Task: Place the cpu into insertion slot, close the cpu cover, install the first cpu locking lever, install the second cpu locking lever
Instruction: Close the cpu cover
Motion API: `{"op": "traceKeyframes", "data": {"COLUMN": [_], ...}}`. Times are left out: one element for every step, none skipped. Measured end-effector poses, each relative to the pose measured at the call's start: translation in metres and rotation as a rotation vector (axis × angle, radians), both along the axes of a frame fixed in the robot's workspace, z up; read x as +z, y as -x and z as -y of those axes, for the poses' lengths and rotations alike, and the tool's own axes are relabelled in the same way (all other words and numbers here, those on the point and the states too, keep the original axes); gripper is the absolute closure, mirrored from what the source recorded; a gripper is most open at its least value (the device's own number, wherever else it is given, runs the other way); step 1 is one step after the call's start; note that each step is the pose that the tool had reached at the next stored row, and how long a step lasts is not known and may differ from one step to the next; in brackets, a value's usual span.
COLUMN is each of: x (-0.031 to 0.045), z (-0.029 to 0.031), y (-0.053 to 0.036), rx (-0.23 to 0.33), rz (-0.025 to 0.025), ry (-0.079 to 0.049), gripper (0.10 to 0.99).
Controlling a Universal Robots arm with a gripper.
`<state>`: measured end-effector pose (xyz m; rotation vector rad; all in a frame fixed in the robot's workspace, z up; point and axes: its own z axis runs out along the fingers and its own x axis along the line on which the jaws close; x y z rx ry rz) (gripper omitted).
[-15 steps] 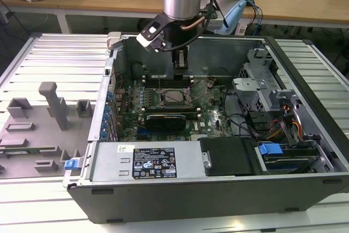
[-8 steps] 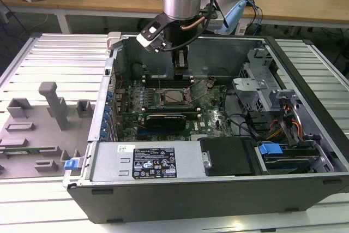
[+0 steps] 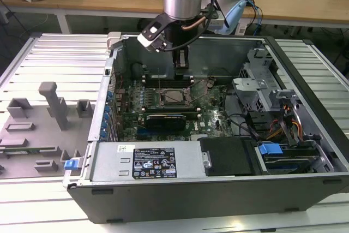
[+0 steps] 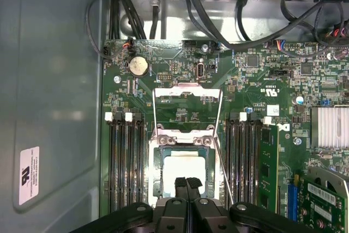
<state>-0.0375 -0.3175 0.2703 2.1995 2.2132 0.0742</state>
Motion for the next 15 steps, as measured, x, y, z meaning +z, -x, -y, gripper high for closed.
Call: {"op": "traceKeyframes", "data": {"x": [0.0, 0.0, 0.0, 0.0, 0.0, 0.0, 0.0, 0.0, 0.0, 0.0, 0.0, 0.0, 0.0, 0.0, 0.0], "z": [0.0, 0.0, 0.0, 0.0, 0.0, 0.0, 0.0, 0.0, 0.0, 0.0, 0.0, 0.0, 0.0, 0.0, 0.0], "y": [-0.0008, -0.0016, -0.0053, -0.0079, -0.0091, -0.0101, -0.0114, -0.0125, -0.0139, -0.0149, -0.0166, -0.0189, -0.02, -0.0212, -0.0229], "rx": [0.0, 0.0, 0.0, 0.0, 0.0, 0.0, 0.0, 0.0, 0.0, 0.0, 0.0, 0.0, 0.0, 0.0, 0.0], "rz": [0.0, 0.0, 0.0, 0.0, 0.0, 0.0, 0.0, 0.0, 0.0, 0.0, 0.0, 0.0, 0.0, 0.0, 0.0001], "ry": [0.0, 0.0, 0.0, 0.0, 0.0, 0.0, 0.0, 0.0, 0.0, 0.0, 0.0, 0.0, 0.0, 0.0, 0.0], "gripper": [0.98, 0.98, 0.98, 0.98, 0.98, 0.98, 0.98, 0.98, 0.98, 0.98, 0.98, 0.98, 0.98, 0.98, 0.98]}}
